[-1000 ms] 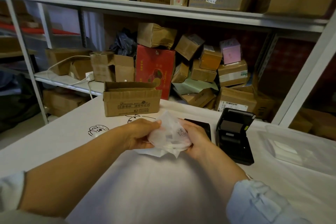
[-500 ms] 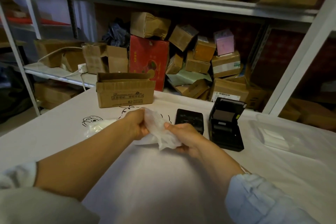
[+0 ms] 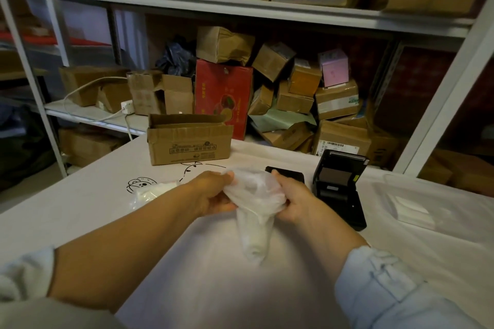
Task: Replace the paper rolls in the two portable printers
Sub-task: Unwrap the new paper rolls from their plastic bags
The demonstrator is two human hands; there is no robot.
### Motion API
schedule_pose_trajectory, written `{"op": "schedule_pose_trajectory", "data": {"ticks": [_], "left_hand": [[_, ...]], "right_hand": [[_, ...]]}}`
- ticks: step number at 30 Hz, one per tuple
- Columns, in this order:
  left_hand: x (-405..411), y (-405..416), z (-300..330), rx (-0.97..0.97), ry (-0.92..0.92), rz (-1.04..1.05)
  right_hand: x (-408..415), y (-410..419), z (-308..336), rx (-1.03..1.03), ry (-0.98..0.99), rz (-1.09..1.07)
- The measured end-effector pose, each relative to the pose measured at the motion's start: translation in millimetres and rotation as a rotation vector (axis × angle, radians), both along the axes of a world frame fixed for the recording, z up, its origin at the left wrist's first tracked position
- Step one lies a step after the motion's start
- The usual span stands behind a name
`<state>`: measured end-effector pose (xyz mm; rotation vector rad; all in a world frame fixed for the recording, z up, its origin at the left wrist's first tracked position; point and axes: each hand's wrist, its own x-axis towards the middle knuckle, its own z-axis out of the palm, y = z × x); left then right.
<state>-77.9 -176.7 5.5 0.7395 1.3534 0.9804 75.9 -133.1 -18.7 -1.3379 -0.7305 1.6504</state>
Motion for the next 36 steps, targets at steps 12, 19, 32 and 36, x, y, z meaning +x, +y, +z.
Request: {"op": "schedule_pose_trajectory", "data": {"ticks": [12,19,32,36], "left_hand": [[44.0,38.1,3.4,0.374,0.8,-0.203],[71.6,55.0,-27.4,0.14,0.659,-0.383],[52.3,35.5,-17.3,-0.091,0.834,-0.484],[50.6,38.4,-25.7,0.047,0.73,-0.377]], "right_hand": [[17.8,-4.6,-4.1,0.351,-1.024,-0.201],[23.5,3.5,-13.8,0.196,-0.839,-0.107],[20.8,-7.8,-11.7,0.202,-0.748,-0.083],[17.4,-13.5,-13.1,0.205,-0.766,-0.113]]}}
